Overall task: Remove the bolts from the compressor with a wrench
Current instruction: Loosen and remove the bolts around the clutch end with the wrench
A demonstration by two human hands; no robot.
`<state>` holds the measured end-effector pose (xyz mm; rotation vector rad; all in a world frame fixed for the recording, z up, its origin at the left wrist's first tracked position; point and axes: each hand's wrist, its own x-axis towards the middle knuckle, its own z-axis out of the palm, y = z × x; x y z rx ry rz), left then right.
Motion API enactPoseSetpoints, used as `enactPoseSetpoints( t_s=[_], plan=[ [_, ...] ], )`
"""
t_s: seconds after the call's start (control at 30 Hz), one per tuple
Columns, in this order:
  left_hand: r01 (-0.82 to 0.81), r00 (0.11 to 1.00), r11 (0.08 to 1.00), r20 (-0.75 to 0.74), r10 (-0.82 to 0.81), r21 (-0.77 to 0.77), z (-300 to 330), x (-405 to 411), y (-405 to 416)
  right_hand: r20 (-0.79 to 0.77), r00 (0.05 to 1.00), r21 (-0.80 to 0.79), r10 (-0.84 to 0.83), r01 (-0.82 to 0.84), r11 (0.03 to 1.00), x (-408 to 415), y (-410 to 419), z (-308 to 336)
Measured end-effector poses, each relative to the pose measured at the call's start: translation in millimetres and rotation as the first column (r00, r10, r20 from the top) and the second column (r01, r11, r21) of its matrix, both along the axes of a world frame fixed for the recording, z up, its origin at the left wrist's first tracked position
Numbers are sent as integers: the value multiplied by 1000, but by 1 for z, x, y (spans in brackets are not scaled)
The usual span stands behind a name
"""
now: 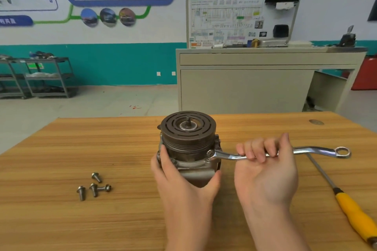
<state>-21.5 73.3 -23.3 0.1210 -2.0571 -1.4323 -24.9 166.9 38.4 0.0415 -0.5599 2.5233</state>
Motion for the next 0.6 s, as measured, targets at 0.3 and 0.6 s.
enactPoseSetpoints(
  t_s=[0.3, 0.6],
  plan=[
    [-92, 928, 917, -368, -62, -387, 20, 20, -5, 108, 957, -18, 271, -270, 963, 14, 4, 7],
    [392, 918, 913, 118, -380, -111, 14, 44, -18, 319, 885, 424, 338, -452, 785, 35, 12, 12]
  ],
)
